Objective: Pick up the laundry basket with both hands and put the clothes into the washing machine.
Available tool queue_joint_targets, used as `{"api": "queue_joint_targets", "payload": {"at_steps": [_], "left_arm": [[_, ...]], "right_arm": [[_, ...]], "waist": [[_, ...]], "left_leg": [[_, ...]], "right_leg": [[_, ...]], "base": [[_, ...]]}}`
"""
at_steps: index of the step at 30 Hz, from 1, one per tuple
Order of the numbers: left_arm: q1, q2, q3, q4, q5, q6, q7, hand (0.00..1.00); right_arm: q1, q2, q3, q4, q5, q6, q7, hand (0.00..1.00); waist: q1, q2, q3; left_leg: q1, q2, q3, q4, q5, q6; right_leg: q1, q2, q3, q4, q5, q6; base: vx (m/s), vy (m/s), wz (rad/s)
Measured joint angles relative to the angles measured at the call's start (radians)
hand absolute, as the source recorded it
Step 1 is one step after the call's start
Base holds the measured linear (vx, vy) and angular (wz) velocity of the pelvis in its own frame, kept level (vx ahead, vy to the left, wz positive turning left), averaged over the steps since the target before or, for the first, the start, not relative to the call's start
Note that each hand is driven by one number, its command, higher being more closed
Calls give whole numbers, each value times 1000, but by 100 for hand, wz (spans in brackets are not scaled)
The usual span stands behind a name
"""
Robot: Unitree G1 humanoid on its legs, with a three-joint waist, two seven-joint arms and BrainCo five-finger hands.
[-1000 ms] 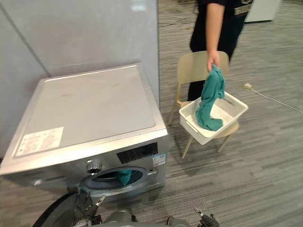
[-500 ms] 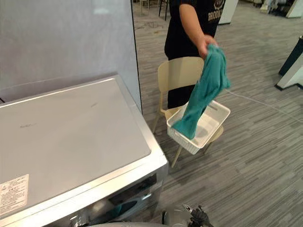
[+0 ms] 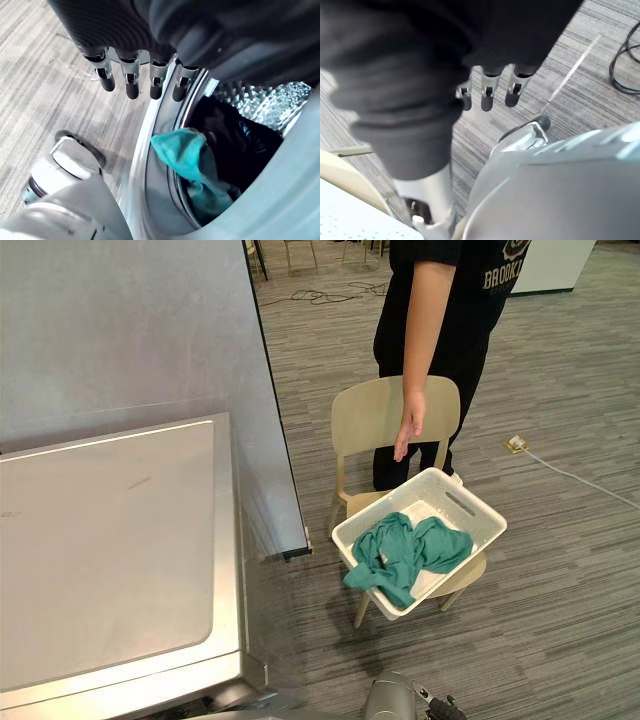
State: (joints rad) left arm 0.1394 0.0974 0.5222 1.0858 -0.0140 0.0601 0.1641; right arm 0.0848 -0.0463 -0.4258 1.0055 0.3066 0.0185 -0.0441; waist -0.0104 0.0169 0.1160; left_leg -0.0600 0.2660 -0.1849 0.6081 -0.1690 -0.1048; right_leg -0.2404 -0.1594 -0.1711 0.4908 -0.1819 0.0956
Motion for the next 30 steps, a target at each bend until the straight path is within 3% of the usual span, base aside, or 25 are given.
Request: {"api": "queue_joint_targets", "payload": {"at_steps": [1, 2, 4, 5, 6, 7, 8, 9, 10, 12, 13, 16, 18, 20, 22, 23, 25, 26, 27, 28, 29, 30], "left_arm": [[-13, 3, -1, -6, -3, 0, -3, 0], [-52, 20, -10, -4, -14, 22, -5, 0], [-60, 39, -40, 7, -15, 38, -5, 0], [-51, 54, -96, 7, -14, 49, -7, 0], [-45, 44, -112, 4, -13, 47, -10, 0], [-19, 14, -162, 1, -12, 29, -17, 0], [0, -9, -192, 1, -10, 16, -26, 0], [33, -50, -262, 2, 9, -9, -45, 0], [40, -87, -293, 6, 29, -20, -55, 0], [42, -86, -275, 3, 38, -39, -61, 0], [42, -81, -265, 0, 40, -46, -61, 0], [46, -93, -252, -9, 48, -46, -71, 0], [44, -73, -253, -21, 55, -46, -76, 0], [36, -49, -252, -23, 59, -45, -76, 0], [36, -31, -252, -26, 65, -43, -76, 0], [30, -22, -252, -38, 66, -43, -76, 0], [6, -22, -244, -37, 65, -42, -72, 0], [-4, -23, -243, -38, 66, -43, -71, 0], [-13, -21, -242, -43, 64, -44, -70, 0], [-24, -26, -233, -43, 65, -43, -70, 0], [-28, -53, -235, -48, 65, -46, -71, 0], [-26, -68, -237, -50, 65, -47, -71, 0]], "right_arm": [[-11, -7, 0, 0, 0, 0, 0, 0], [-61, -31, 11, 0, 0, -12, 0, 0], [-80, -41, 25, 2, 0, -15, 0, 0], [-86, -32, 25, 2, -1, -16, -3, 0], [-86, -34, 22, -3, -1, -15, -4, 0], [-71, -53, 11, 0, -1, -19, -14, 0], [-66, -64, 11, 0, -1, -22, -18, 0], [-65, -92, 12, -5, -2, -26, -19, 0], [-67, -80, 20, 2, -1, -12, -18, 0], [-58, -54, 25, 15, -3, -8, -18, 0], [-46, -33, 32, 19, -6, -8, -18, 0], [-40, -20, 51, -3, -31, -10, -14, 0], [-8, -2, 71, -29, -42, -12, 1, 0], [4, 9, 86, -47, -47, -11, 9, 0], [20, 21, 85, -44, -49, -9, 8, 0], [31, 27, 72, -44, -51, -11, 8, 0], [44, 28, 28, -40, -51, -10, 5, 0], [60, 30, 7, -40, -51, -10, 3, 0], [71, 39, -15, -38, -51, -10, 3, 0], [74, 39, -30, -36, -51, -9, 3, 0], [77, 26, -69, -37, -50, -10, 2, 0], [78, 16, -88, -39, -49, -10, 1, 0]], "waist": [[3, 4, 11], [7, 19, 40], [7, 13, 49], [21, -8, 58], [27, -13, 55], [29, 5, 48], [32, 30, 38], [29, 113, 11], [47, 144, 7], [47, 112, 7], [48, 75, 4], [48, 76, 2], [49, 37, -11], [36, 13, 0], [27, -11, 1], [25, -28, -1], [26, -29, -2], [26, -28, -3], [22, -41, -10], [23, -25, -6], [29, 19, -7], [26, 41, -11]], "left_leg": [[-27, 12, 5, 31, 18, -4], [-76, 43, 44, 99, 86, -22], [-86, 49, 74, 116, 144, -42], [-95, 44, 133, 132, 169, -49], [-87, 25, 171, 138, 99, -54], [-64, -62, 235, 94, -32, -43], [-45, -115, 256, 24, -62, -40], [-15, -151, 286, -153, -155, 106], [-20, -147, 326, -191, -147, 84], [35, -208, 326, -297, -123, 72], [51, -252, 330, -337, -113, 80], [68, -281, 335, -362, -97, 86], [101, -299, 331, -384, -93, 92], [94, -258, 325, -306, -69, 128], [110, -245, 310, -288, -79, 111], [112, -224, 284, -274, -84, 91], [99, -185, 232, -257, -93, 56], [87, -160, 200, -240, -101, 29], [65, -145, 157, -208, -121, -12], [52, -131, 124, -204, -125, -18], [46, -104, 71, -231, -110, -15], [49, -90, 55, -253, -94, -25]], "right_leg": [[8, 8, -15, -13, 10, -8], [46, 22, -42, -54, 35, -19], [82, 20, -47, -91, 51, -26], [139, 16, -33, -174, 76, -30], [161, 20, -21, -212, 86, -37], [179, 18, -2, -283, 93, -36], [182, 24, 8, -314, 102, -33], [184, 70, 19, -380, 127, -21], [146, 74, 39, -282, 130, -3], [144, 49, 46, -159, 102, -10], [173, 31, 37, -163, 62, -32], [180, -1, 34, -158, 10, 3], [132, -21, 45, -8, -37, 43], [-8, -35, 88, 352, -21, 70], [-35, -60, 91, 440, -28, 57], [-45, -88, 85, 443, -24, 32], [-43, -138, 99, 372, -1, -4], [-35, -161, 140, 289, 41, -36], [9, -150, 197, 183, 117, 5], [27, -119, 203, 174, 96, 18], [27, -72, 218, 171, 91, 17], [28, -49, 242, 171, 86, 22]], "base": [[51, -212, 82], [-26, -148, 38], [-72, -76, 27], [-102, -47, 15], [-163, 21, 5], [-143, 92, -8], [-216, 247, -20], [-183, 219, -42], [-146, 172, -38], [5, 58, -10], [37, 35, -2], [2, 9, -6], [52, -65, 6], [82, -188, 20], [128, -219, 38], [165, -251, 59], [241, -411, 64], [283, -535, 66], [239, -459, 64], [119, -444, 48], [47, -386, 26], [28, -370, 25]]}}
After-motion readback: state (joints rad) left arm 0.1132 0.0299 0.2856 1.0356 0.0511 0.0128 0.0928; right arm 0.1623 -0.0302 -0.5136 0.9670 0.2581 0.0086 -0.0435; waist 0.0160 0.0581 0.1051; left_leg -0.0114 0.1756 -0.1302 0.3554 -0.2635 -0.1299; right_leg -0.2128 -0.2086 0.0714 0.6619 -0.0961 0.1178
